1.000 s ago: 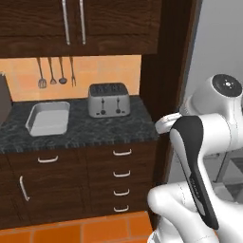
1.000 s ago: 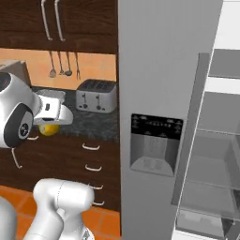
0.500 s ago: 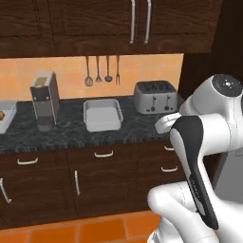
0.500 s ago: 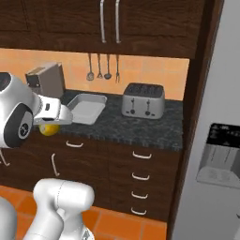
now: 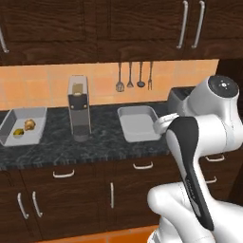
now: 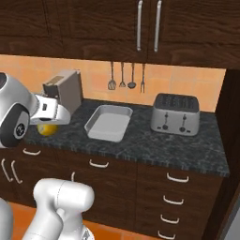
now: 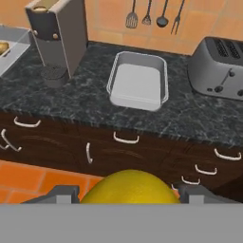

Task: Place one lemon and one chicken drumstick in each tupperware on the nearby counter, to pack two identical lunches.

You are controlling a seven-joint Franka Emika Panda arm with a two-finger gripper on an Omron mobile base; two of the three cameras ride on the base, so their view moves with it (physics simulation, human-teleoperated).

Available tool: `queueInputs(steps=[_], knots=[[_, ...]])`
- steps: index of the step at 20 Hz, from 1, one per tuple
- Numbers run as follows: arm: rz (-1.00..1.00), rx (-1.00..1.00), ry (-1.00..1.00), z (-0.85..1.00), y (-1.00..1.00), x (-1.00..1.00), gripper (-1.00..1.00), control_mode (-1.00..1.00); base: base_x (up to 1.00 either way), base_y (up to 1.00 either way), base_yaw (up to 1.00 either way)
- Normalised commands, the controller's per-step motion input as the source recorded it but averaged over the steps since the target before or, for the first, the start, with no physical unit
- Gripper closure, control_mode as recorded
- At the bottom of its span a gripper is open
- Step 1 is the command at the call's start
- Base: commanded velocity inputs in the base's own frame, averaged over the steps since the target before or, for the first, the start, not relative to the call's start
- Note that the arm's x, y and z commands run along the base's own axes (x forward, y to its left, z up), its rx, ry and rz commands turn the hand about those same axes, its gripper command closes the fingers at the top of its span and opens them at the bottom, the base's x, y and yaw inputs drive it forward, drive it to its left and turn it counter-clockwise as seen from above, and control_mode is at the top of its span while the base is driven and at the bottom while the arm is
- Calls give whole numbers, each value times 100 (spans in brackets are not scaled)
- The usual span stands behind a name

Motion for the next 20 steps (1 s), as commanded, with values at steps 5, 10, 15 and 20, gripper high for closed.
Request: queueInputs(steps=[5,10,15,20], knots=[[0,0,0,0,0,0,100,100,48,-13,-3],[-5,0,0,-23,-12,22,100,-100,9,0,-1],[-3,6,3,-62,-21,95,100,-100,0,0,0],[0,1,4,-59,-3,100,100,-100,0,0,0]])
